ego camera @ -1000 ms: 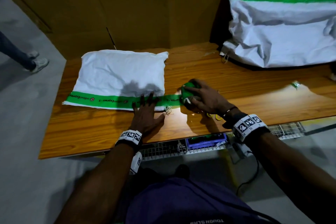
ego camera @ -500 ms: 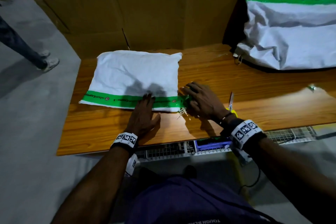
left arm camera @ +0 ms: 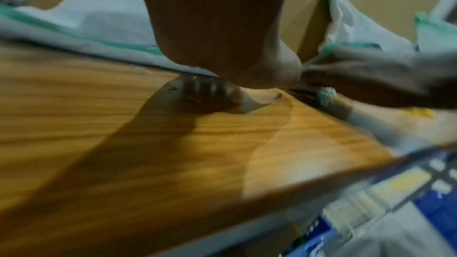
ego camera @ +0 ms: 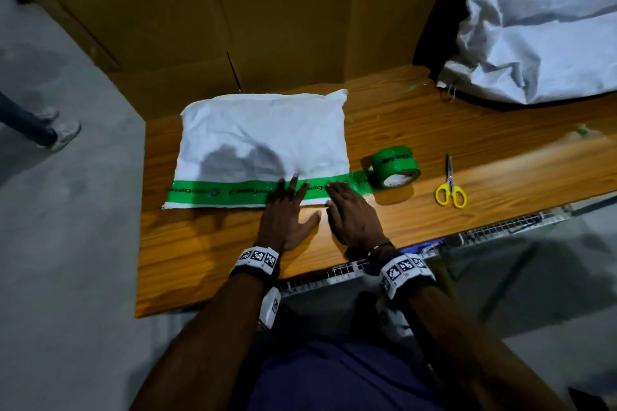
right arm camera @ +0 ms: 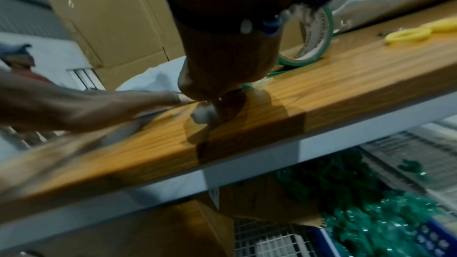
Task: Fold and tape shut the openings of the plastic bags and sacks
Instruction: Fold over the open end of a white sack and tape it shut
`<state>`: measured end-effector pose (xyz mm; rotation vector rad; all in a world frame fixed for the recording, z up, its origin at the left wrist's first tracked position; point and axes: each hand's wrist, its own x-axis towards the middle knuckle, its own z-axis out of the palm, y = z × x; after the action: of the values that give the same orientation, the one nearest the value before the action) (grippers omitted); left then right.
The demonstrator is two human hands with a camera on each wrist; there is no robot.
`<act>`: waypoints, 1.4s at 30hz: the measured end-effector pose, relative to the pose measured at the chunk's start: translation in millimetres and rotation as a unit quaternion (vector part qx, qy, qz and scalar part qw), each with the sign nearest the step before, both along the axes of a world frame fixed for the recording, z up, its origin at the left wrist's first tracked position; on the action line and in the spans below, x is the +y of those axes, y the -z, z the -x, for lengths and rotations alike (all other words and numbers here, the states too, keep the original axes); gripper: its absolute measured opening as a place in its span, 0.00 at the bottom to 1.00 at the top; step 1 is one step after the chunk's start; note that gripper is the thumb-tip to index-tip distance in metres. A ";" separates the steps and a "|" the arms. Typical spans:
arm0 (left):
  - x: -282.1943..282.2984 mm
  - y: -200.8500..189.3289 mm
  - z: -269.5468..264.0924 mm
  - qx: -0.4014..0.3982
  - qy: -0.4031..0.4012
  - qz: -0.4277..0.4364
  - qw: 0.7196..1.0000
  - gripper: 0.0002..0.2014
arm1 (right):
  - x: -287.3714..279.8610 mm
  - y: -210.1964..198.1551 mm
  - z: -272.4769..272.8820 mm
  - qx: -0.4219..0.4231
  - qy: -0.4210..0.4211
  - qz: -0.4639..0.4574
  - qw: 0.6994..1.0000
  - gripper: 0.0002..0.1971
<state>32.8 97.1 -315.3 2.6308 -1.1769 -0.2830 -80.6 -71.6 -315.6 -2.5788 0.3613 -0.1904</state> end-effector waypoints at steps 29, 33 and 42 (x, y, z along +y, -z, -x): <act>206.3 -0.3 -139.4 -0.002 0.078 -0.023 0.997 0.37 | 105.9 18.2 -66.3 0.016 0.022 0.072 0.997 0.24; 197.9 7.2 -139.9 0.011 0.066 -0.012 0.998 0.37 | 113.7 3.4 -72.2 0.035 0.043 0.052 0.997 0.30; 199.2 12.7 -144.6 0.016 0.062 -0.017 0.998 0.37 | 152.7 -4.9 -89.2 0.030 -0.062 0.071 0.995 0.32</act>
<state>177.4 296.3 -328.1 2.5758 -1.3390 -0.3702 8.6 81.2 -310.7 -2.7410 0.2153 -0.0961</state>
